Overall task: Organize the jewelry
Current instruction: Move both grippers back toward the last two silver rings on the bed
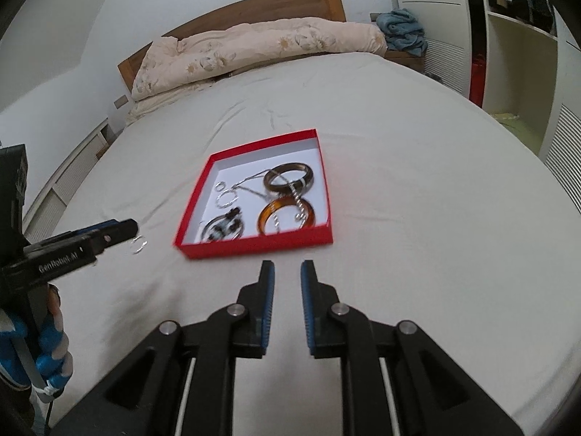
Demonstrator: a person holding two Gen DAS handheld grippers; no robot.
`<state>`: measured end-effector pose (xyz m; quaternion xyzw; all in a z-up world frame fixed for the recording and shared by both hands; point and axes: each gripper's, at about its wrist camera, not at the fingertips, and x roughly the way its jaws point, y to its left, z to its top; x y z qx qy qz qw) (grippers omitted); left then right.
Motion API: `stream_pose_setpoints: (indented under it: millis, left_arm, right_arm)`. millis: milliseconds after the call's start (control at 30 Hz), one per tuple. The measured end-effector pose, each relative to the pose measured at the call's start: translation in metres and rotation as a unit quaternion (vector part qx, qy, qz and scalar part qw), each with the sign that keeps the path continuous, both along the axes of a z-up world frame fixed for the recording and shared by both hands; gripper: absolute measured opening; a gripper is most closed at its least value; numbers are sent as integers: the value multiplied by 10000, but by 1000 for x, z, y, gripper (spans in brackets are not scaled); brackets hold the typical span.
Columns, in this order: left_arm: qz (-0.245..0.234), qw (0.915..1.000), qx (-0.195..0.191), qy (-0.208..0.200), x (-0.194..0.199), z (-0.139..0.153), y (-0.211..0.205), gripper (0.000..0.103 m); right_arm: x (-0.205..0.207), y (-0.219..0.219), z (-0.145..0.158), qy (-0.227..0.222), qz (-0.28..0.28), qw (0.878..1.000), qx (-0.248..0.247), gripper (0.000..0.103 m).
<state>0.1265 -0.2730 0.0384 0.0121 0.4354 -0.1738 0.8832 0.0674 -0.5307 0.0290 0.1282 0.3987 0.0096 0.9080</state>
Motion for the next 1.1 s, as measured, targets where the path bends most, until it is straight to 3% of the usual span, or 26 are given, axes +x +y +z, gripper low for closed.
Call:
stream_pose_setpoints:
  millis: [100,367,700,900,1100]
  left_arm:
    - [177,9998,-12,-103,-29,13,24,48]
    - [541,9977,280,-311,-93,39,83,50]
    - [1247,9892,453,-625,-159,55,170,52]
    - [1697,9824,378,-687,-176,55,215,56]
    - [2007,9771,406,-575,-163,36,239,56]
  right_arm:
    - [-26,10,11,-68,3,9999,111,34]
    - [-87,54,49,-379,339,9986,151,35]
    - [-131,121,84,-668,959,9931,-8,35]
    - [-140,153,96,-744,1259,9892,-85,35]
    - [-119,175,84,-579,1491,9870,-174,35]
